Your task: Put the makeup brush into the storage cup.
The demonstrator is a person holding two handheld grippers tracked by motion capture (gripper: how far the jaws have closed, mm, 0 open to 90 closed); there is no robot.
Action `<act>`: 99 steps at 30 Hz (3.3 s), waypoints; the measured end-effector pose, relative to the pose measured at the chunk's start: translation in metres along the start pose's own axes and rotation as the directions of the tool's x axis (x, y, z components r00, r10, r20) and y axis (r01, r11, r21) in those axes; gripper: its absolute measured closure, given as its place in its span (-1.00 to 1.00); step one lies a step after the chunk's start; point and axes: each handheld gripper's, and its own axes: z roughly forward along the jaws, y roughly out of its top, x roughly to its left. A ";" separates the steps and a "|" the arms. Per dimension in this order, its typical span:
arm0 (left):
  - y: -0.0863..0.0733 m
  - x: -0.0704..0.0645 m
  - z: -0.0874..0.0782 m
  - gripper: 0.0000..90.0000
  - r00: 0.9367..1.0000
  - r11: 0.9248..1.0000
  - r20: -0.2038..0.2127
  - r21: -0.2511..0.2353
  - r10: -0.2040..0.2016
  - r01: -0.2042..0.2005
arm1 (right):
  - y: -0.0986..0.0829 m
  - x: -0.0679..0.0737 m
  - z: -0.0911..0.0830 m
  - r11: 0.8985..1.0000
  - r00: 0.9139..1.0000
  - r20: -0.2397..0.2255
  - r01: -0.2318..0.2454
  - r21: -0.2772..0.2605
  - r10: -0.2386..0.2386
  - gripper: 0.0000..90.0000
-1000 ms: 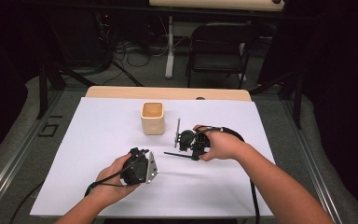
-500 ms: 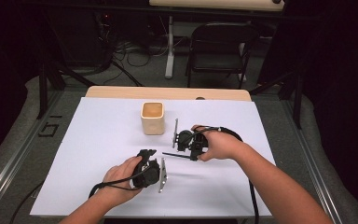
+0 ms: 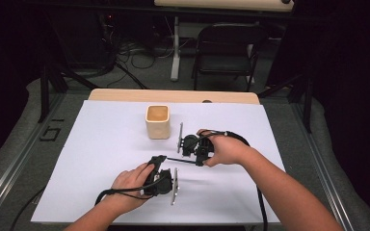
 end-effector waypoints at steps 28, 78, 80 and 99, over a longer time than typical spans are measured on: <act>0.026 -0.013 0.016 0.32 0.994 0.994 -0.008 0.006 0.113 -0.113 | 0.021 0.012 0.001 0.999 0.998 -0.024 0.050 -0.006 -0.050 0.86; 0.018 -0.012 0.016 0.86 0.994 0.993 -0.014 0.053 0.111 -0.110 | 0.018 0.013 -0.003 0.998 0.999 0.003 0.040 -0.053 -0.040 0.26; 0.013 -0.010 0.016 0.86 0.996 0.995 -0.010 0.055 0.089 -0.088 | 0.014 0.011 -0.006 0.997 1.000 0.016 0.027 -0.076 -0.026 0.16; -0.020 0.012 0.022 0.86 0.964 0.974 0.143 0.028 -0.224 0.223 | -0.009 0.000 -0.017 0.981 0.996 0.054 -0.054 -0.187 0.066 -0.12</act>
